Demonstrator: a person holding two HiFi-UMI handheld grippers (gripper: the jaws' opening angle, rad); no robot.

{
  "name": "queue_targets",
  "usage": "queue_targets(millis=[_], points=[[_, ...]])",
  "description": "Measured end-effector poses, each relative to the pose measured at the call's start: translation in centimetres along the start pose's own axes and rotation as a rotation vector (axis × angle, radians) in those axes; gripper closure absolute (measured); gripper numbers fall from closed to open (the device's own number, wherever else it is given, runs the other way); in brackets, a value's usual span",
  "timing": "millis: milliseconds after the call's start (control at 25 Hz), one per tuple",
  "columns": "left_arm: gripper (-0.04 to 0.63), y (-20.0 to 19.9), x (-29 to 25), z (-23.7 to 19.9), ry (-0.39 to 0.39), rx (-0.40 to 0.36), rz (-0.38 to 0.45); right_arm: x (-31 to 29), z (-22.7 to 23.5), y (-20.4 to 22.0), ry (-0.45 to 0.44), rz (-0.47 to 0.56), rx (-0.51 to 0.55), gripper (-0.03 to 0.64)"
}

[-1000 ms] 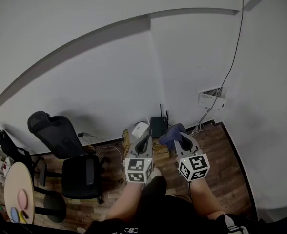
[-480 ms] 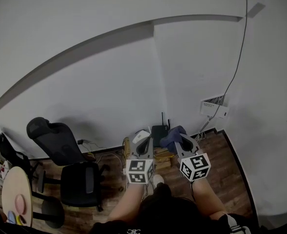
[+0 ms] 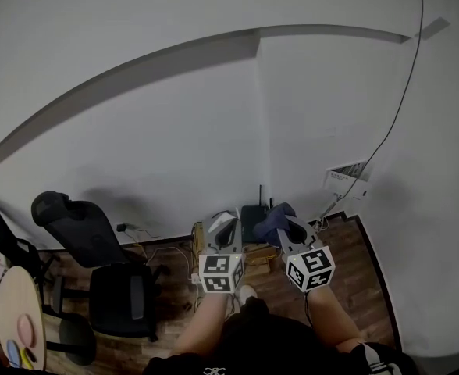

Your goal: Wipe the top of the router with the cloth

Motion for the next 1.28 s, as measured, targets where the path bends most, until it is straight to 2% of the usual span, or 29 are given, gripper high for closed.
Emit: queue_targets(millis=[280, 760, 1000, 1280], points=[[0.598, 1.4, -5.9, -5.0, 0.002, 0.042, -0.027, -7.5, 2.5, 1.6, 0.003, -0.050, -0.002, 0.601], [0.598, 3.4, -14.5, -16.0, -0.008, 0.090, -0.064, -22.3, 3.3, 4.9, -0.068, -0.163, 0.037, 0.601], [0.598, 6.2, -15.3, -18.9, -0.033, 0.106, -0.133, -25.2, 3.1, 7.9, -0.117, -0.239, 0.017, 0.601], [0.598, 10.3, -13.9, -21.5, -0.146, 0.150, -0.210, -27.4, 3.3, 11.0, -0.213, -0.330, -0.009, 0.601]])
Point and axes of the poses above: the fingertips, and each gripper's own axes: x backward along the fingers, z to its right, y out of its underside, the point moved 5 cm from there along x, backward along the fingers, and after that the axes turned 8 degrees about z, right-handed, at the moved point
